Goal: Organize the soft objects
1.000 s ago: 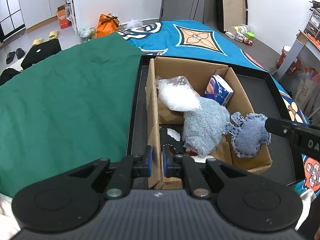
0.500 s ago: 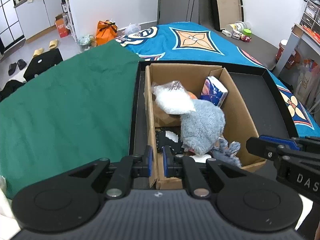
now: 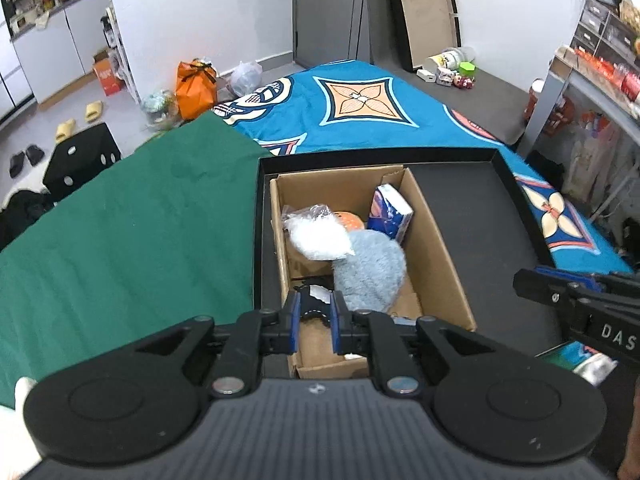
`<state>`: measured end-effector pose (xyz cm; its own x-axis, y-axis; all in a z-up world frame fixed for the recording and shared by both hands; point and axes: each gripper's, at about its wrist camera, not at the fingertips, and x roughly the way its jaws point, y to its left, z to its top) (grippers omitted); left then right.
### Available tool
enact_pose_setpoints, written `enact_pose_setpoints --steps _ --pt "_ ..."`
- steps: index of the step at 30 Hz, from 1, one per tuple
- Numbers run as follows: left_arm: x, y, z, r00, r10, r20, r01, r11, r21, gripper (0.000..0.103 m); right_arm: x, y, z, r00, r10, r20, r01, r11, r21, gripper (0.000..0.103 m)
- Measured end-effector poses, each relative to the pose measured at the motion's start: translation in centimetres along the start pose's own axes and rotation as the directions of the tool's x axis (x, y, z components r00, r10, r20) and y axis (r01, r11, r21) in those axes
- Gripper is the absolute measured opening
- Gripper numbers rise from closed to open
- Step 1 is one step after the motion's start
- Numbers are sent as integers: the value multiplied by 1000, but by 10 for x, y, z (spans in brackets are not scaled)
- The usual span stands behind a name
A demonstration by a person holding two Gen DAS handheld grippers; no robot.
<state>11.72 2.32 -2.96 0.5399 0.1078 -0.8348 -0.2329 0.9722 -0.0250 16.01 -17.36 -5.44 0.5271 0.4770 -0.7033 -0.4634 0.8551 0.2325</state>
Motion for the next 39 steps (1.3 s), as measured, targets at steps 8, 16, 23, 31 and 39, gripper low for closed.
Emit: enact_pose_setpoints --steps 8,16,23,31,39 --pt "-25 4 18 998 36 -53 -37 999 -31 23 -20 -15 14 1000 -3 17 2 999 37 39" --pt "-66 -5 31 1000 14 5 -14 999 -50 59 -46 -21 31 998 -7 66 4 998 57 74" --pt "-100 -20 35 999 19 36 -17 999 -44 83 -74 -30 44 996 12 91 -18 998 65 100" --pt "-142 -37 23 996 1 89 2 999 -32 90 -105 -28 51 996 28 90 -30 999 23 103" --pt "-174 -36 6 995 -3 104 14 994 -105 90 -128 -32 43 997 19 81 -23 999 43 103"
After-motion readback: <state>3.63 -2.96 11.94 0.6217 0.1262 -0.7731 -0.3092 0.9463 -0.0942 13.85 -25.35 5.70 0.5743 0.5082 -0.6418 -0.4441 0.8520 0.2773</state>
